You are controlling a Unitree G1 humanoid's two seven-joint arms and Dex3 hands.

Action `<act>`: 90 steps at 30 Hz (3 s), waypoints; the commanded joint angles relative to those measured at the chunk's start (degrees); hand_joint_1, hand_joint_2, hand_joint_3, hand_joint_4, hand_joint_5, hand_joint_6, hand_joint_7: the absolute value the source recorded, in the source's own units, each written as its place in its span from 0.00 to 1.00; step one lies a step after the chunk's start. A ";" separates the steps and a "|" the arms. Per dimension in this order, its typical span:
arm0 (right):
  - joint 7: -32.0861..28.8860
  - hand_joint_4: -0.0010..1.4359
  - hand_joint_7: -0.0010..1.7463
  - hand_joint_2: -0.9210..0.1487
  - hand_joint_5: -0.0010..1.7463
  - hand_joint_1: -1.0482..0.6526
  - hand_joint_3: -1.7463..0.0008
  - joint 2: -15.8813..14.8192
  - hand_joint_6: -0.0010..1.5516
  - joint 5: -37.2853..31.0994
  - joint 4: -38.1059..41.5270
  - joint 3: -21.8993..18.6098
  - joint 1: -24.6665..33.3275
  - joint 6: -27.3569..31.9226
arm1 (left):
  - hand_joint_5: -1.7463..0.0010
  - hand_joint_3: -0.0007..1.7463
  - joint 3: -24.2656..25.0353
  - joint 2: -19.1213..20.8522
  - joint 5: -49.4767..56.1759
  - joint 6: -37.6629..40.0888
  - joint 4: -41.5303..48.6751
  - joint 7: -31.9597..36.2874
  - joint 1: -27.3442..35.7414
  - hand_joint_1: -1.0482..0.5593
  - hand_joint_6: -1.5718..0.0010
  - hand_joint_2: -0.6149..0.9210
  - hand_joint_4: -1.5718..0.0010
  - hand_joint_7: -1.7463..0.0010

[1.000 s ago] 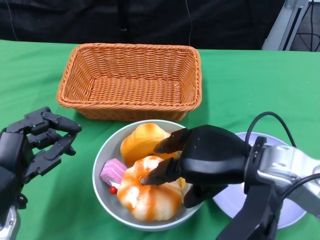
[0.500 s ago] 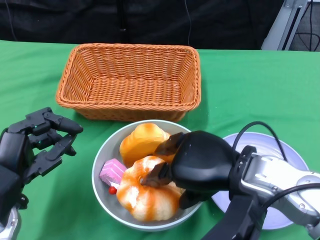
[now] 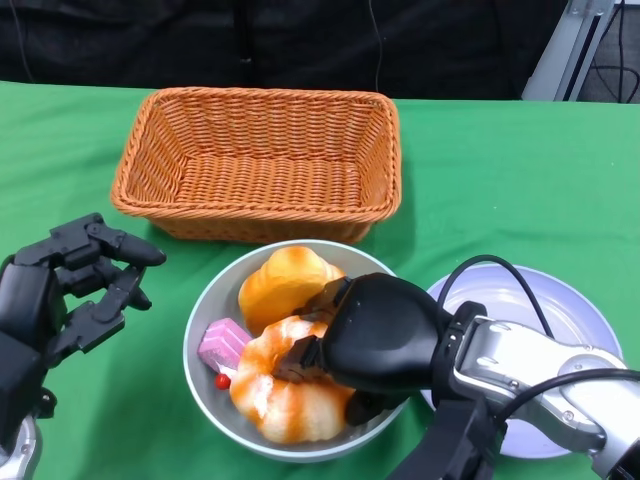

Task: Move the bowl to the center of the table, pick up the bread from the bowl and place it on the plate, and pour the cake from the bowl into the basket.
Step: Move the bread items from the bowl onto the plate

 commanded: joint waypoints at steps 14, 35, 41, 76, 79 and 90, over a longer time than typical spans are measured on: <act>-9.84 0.67 0.03 0.06 0.12 0.36 1.00 0.42 0.63 -3.58 5.92 4.80 -0.73 0.93 | 0.14 0.36 0.23 0.15 -0.71 -0.36 -0.21 0.11 0.31 0.59 0.46 0.89 0.49 0.42; -21.56 0.59 0.01 0.08 0.68 0.39 1.00 -0.88 0.78 6.93 6.32 -2.84 -1.30 -5.37 | 0.14 0.36 0.09 0.45 0.15 -0.82 0.58 0.57 0.06 0.60 0.47 0.90 0.50 0.41; -21.43 0.53 0.02 0.02 0.79 0.42 0.99 -1.30 0.78 10.60 4.28 -6.30 -0.70 -7.66 | 0.14 0.34 0.23 0.80 0.98 -1.37 0.98 1.07 -0.04 0.60 0.47 0.91 0.51 0.41; 2.07 0.60 0.47 0.06 0.73 0.49 1.00 -11.70 0.57 35.50 -24.97 -27.46 22.98 -3.68 | 0.14 0.35 1.12 1.57 -0.37 -2.15 4.09 -0.23 -1.50 0.60 0.47 0.90 0.50 0.40; 1.89 0.57 0.44 0.07 0.79 0.53 1.00 -12.45 0.60 37.11 -26.86 -31.54 27.70 -3.04 | 0.14 0.34 1.23 1.89 -0.86 -2.47 5.57 -0.72 -2.02 0.59 0.47 0.90 0.50 0.40; 1.80 0.55 0.41 0.06 0.81 0.54 1.00 -12.14 0.60 38.01 -27.19 -34.72 30.18 -3.72 | 0.14 0.32 1.12 1.77 -1.02 -1.98 5.40 -0.80 -1.84 0.59 0.48 0.92 0.51 0.39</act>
